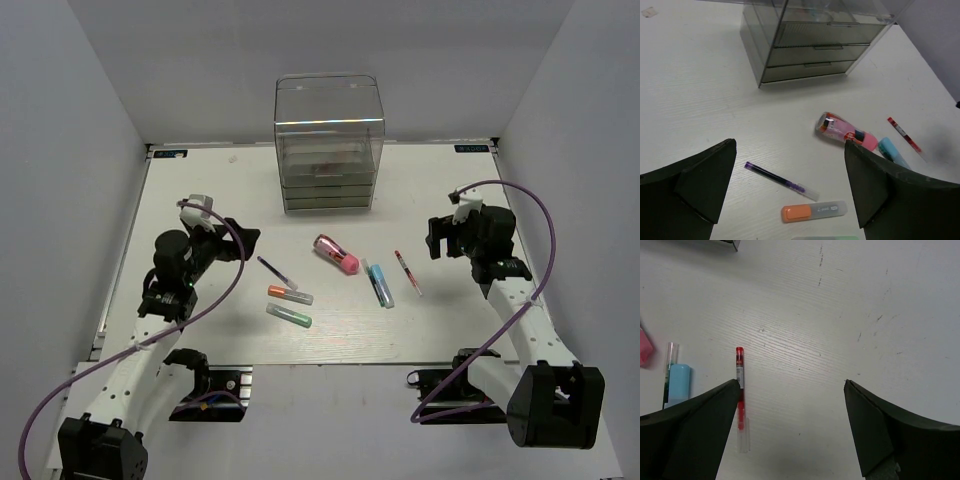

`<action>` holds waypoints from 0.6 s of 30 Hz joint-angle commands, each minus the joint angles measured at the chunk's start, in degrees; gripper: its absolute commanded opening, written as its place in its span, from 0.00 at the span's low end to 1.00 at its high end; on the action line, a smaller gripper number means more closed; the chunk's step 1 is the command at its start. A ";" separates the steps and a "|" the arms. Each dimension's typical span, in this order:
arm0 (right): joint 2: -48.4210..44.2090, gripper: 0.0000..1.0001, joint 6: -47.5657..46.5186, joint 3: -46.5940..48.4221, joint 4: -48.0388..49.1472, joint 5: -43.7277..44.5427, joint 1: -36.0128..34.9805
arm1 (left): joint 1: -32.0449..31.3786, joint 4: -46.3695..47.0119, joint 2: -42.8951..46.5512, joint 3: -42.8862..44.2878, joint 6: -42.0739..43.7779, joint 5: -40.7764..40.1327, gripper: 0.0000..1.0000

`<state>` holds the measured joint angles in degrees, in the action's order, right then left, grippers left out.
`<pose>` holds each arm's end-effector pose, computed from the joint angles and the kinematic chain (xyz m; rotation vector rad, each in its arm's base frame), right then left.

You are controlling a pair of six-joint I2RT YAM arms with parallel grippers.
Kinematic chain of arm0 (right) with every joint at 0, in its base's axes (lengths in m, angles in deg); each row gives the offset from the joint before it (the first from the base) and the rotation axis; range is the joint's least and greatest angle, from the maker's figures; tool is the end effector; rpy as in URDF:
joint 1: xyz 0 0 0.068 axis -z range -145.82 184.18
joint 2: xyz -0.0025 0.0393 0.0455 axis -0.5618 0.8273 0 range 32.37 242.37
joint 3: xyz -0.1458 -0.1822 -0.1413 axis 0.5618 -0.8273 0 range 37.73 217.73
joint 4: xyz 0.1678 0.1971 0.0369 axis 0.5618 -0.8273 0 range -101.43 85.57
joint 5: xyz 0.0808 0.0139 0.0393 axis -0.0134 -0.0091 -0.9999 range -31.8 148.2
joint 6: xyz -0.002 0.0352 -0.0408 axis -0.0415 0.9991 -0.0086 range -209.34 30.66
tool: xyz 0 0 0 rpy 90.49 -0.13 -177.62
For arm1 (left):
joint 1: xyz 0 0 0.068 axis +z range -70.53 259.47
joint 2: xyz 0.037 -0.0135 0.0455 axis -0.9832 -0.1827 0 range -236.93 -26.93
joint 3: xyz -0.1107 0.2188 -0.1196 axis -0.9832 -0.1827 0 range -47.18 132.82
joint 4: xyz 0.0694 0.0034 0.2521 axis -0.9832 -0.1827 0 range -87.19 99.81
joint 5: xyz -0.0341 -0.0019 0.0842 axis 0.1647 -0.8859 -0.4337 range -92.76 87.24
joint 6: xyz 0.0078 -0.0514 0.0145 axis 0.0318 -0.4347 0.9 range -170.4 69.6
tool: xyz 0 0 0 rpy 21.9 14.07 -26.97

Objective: Sort the stationery into containers
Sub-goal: Open the drawer

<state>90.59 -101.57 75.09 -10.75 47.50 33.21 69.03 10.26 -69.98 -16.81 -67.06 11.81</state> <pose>0.2282 0.0104 0.2570 -0.3492 2.0069 0.0677 0.1806 -0.0424 0.2754 0.0878 1.8107 -0.5649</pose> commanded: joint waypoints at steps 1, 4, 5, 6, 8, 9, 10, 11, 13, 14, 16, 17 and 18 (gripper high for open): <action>-1.70 0.90 -0.69 0.43 -0.26 -2.65 0.36 | 0.15 3.32 -0.72 1.62 -1.52 6.86 0.99; -3.36 0.90 -2.71 -0.45 -0.52 -3.54 0.27 | 0.15 7.01 -4.14 1.62 -4.07 11.25 0.99; -3.63 0.90 -3.50 -0.80 -0.53 -3.45 0.36 | 0.15 7.89 -5.46 1.62 -5.29 12.58 0.99; -4.16 0.90 -3.85 -0.98 -0.44 -3.63 0.36 | 0.15 8.51 -7.03 1.62 -5.92 13.55 0.96; -4.25 0.90 -5.96 -1.85 -0.44 -2.58 0.18 | 0.15 10.53 -12.13 3.54 -8.10 16.45 0.75; -3.90 0.90 -6.49 -2.03 -0.53 -2.14 0.27 | 0.15 12.80 -13.80 4.08 -9.08 16.98 0.65; -3.12 0.90 -7.36 -2.03 -0.44 -1.44 0.27 | -0.54 14.65 -15.47 4.08 -10.30 18.03 0.44; -2.41 0.90 -7.37 -2.03 -0.53 -0.65 0.18 | -0.55 16.67 -18.71 5.30 -11.80 18.04 0.35; -1.18 0.90 -7.20 -1.16 -0.88 3.31 0.27 | -2.30 21.77 -22.15 6.45 -15.67 18.04 0.25; 0.74 0.90 -7.28 -0.89 -1.14 5.40 0.36 | -2.92 23.27 -23.82 7.76 -16.81 18.04 0.25; 1.98 0.90 -7.98 0.69 -3.24 8.40 0.27 | -4.93 26.34 -29.35 9.61 -19.27 15.67 0.27; 3.99 0.90 -8.07 1.39 -3.43 9.54 0.18 | -5.64 26.97 -31.38 11.80 -19.98 14.71 0.35; 4.36 0.90 -8.07 1.83 -3.60 10.25 0.53 | -6.43 27.76 -33.31 13.04 -21.38 13.31 0.38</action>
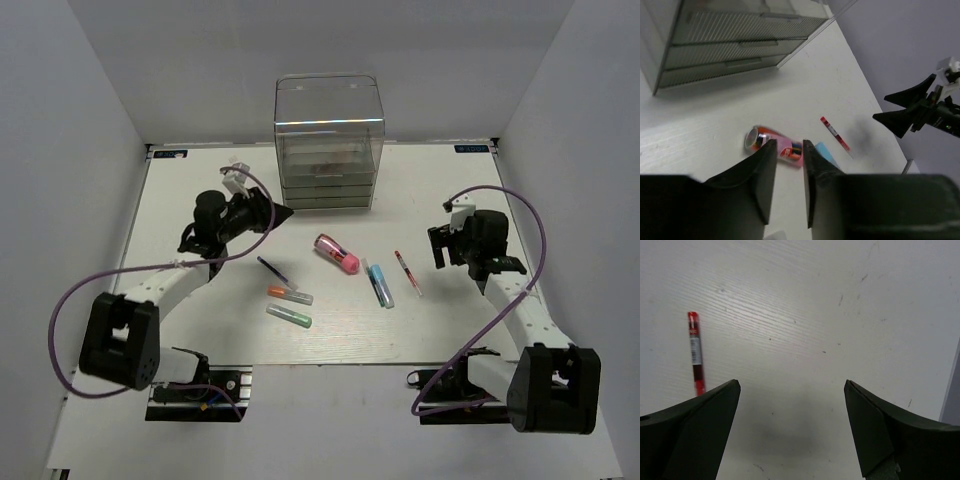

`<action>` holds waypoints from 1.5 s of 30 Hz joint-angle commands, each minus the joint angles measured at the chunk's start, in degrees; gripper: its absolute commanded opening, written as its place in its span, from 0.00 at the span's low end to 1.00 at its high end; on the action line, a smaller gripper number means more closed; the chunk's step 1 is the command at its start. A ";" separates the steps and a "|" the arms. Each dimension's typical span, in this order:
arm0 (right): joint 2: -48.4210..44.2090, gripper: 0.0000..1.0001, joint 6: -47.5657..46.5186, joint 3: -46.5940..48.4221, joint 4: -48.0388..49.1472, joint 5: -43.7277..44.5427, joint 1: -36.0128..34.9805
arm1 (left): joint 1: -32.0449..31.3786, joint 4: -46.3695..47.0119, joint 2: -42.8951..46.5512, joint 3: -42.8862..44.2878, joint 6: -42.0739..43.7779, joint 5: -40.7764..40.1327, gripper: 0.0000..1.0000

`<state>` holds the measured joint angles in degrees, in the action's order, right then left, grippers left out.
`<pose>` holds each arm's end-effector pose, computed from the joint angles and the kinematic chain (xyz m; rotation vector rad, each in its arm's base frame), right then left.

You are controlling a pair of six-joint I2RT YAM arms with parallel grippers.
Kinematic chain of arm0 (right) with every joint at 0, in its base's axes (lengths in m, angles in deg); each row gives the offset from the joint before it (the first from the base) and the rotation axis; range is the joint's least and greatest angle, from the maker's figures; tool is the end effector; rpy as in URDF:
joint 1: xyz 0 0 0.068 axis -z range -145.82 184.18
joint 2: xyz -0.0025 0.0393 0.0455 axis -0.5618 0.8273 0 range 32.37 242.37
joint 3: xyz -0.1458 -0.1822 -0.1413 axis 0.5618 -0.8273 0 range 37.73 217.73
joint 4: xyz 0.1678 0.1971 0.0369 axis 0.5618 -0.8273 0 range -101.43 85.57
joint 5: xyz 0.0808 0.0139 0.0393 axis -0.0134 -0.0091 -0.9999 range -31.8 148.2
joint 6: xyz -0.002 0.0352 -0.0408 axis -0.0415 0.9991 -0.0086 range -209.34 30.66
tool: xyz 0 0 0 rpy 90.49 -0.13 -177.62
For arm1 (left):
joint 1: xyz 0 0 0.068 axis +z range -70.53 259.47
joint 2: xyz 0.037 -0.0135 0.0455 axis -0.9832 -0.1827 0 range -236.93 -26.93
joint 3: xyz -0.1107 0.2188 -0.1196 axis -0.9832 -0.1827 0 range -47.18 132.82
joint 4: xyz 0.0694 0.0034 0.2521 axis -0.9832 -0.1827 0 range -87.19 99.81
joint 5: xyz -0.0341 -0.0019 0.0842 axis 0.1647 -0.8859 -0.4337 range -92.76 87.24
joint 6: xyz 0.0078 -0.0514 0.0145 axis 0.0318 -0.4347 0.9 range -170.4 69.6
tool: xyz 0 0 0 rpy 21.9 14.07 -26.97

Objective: Sort the stationery into containers
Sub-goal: Open the drawer

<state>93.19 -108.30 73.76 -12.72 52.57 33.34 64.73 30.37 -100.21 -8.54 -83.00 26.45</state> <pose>0.2306 0.0068 0.2361 -0.4251 2.1036 -0.0790 0.2680 -0.0885 0.2508 0.0854 1.9101 -1.0340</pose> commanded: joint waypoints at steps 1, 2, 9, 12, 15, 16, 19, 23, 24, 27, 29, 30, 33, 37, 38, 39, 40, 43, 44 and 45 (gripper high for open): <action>2.46 0.90 -1.34 3.26 -1.98 8.23 0.14 | -2.83 8.61 -7.19 6.00 -6.07 -1.87 0.41; 2.81 0.90 -1.60 3.60 -1.90 9.05 0.14 | -4.40 9.75 -9.06 8.71 -6.77 -2.66 0.49; 0.27 0.90 -2.40 3.34 -1.46 9.94 -0.04 | -10.92 19.07 -21.80 14.80 -14.94 -13.89 0.65; -0.44 0.90 -2.48 3.17 -1.37 9.67 0.05 | -12.85 21.89 -24.45 15.51 -17.49 -18.56 0.72; -0.88 0.90 -2.57 3.26 -1.81 8.88 -0.04 | -14.34 22.86 -27.00 16.74 -19.08 -22.43 0.73; -1.14 0.90 -2.57 3.08 -1.73 8.71 0.05 | -14.35 22.86 -27.01 17.44 -19.86 -23.66 0.73; -1.31 0.90 -2.83 3.08 -1.99 7.83 -0.04 | -15.58 24.35 -28.23 17.44 -21.89 -29.20 0.73; -1.67 0.90 -4.15 3.26 -3.22 6.24 -0.13 | -16.19 29.80 -29.55 15.08 -26.02 -36.41 0.71; -1.67 0.90 -4.33 3.17 -3.48 4.07 -0.04 | -16.19 29.80 -29.56 15.07 -27.50 -37.29 0.71; -2.45 0.90 -6.87 3.08 -4.01 0.90 -0.12 | -16.72 28.75 -31.05 16.12 -29.88 -40.28 0.69; -3.68 0.90 -6.70 2.03 -3.23 0.09 -0.12 | -16.72 28.22 -32.28 16.65 -30.50 -41.69 0.68; -3.86 0.90 -6.62 1.85 -3.22 -0.34 -0.04 | -16.72 27.35 -32.28 17.17 -31.20 -41.69 0.68; -5.53 0.86 -7.14 0.89 -2.08 -0.79 -0.13 | -16.72 25.50 -32.98 17.71 -31.91 -43.19 0.65; -6.59 0.71 -7.41 0.44 -1.64 -1.93 -0.13 | -16.72 25.50 -34.13 18.85 -32.97 -44.24 0.62; -6.59 0.70 -7.58 0.18 -1.81 -1.93 -0.21 | -16.72 25.50 -34.13 19.46 -32.97 -44.24 0.62; -6.59 0.70 -7.58 0.18 -1.46 -1.93 -0.13 | -16.72 25.50 -34.82 19.46 -33.66 -44.24 0.62; -6.59 0.68 -7.58 0.09 -1.46 -1.93 -0.47 | -16.72 25.50 -35.35 20.25 -33.67 -44.24 0.62; -6.50 0.67 -7.67 0.00 -1.46 -2.11 -0.30 | -16.72 24.97 -35.97 21.65 -34.81 -44.24 0.61; -6.67 0.67 -7.67 0.00 -1.20 -2.11 -0.30 | -16.72 24.36 -36.58 22.36 -34.81 -44.24 0.60; -6.68 0.64 -7.76 -0.17 -1.28 -2.19 -0.21 | -16.72 23.66 -37.28 22.36 -35.60 -44.24 0.59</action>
<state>87.33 -115.51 74.24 -16.26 51.52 33.25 48.23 55.48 -136.67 11.63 -117.01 -16.89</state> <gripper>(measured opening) 0.651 0.592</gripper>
